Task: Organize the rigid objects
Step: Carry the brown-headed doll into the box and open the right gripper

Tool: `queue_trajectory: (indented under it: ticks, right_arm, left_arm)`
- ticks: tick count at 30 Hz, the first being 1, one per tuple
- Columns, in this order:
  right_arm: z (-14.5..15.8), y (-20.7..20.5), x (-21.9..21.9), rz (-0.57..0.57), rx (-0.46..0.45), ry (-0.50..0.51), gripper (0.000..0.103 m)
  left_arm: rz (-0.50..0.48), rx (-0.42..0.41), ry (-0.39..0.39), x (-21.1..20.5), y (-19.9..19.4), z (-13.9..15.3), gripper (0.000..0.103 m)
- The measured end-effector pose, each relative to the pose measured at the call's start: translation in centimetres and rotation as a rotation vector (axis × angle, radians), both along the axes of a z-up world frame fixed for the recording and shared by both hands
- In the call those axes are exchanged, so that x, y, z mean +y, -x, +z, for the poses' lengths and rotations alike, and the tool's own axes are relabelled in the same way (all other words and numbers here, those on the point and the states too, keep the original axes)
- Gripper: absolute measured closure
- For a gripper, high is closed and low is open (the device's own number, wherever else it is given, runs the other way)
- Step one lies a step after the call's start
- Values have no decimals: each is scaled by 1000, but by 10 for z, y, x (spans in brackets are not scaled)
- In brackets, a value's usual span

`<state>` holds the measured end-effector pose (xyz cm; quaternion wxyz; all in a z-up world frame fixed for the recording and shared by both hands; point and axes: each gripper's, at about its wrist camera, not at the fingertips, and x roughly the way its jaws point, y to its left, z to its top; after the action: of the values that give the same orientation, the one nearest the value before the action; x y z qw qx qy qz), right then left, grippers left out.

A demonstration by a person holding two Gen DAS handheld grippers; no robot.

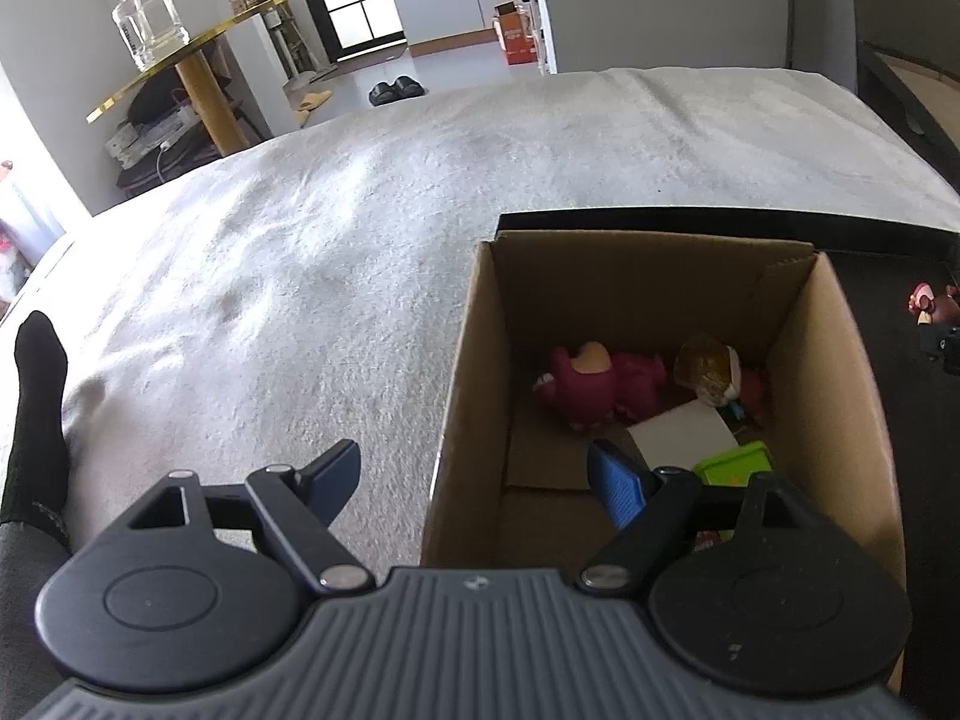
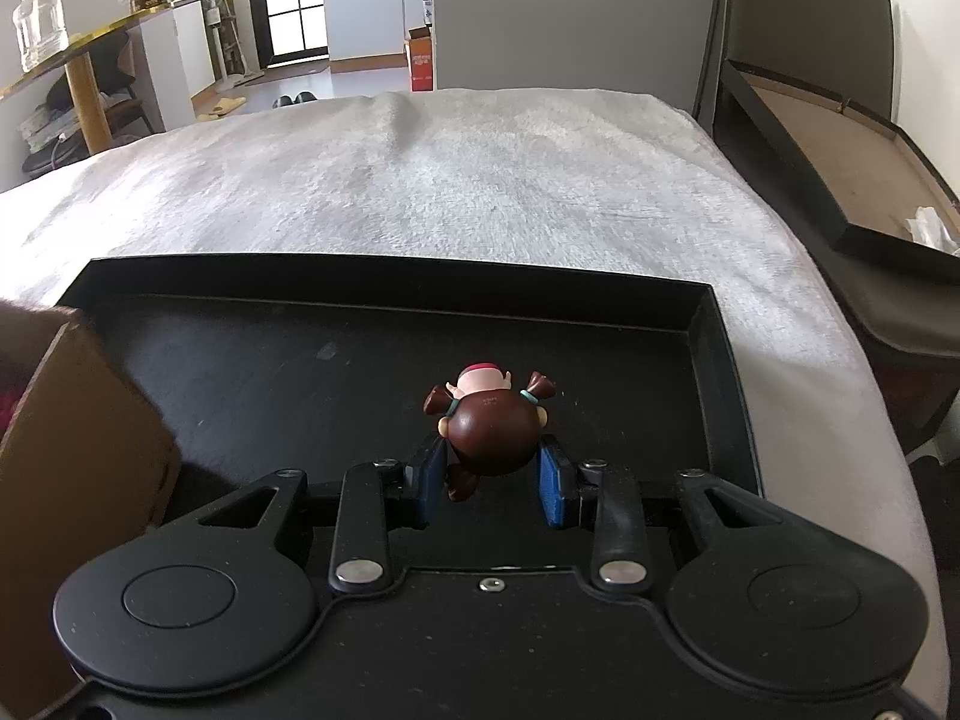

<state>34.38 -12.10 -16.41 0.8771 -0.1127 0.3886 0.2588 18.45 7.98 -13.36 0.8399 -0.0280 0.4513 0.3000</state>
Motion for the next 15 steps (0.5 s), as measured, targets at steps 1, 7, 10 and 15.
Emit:
queue_trajectory:
  ticks: [1,7,10,15]
  right_arm:
    - [2,3,-1,1,1,-1,71]
    - [20,23,-2,17,-11,-6,71]
    - [31,33,0,30,-22,-12,71]
    - [48,48,7,66,-35,-18,71]
  left_arm:
    - [-1,-4,6,0,1,0,21]
    - [-4,-22,11,0,10,2,22]
    - [-12,-22,36,2,13,-1,25]
    - [-25,-51,58,4,21,-1,33]
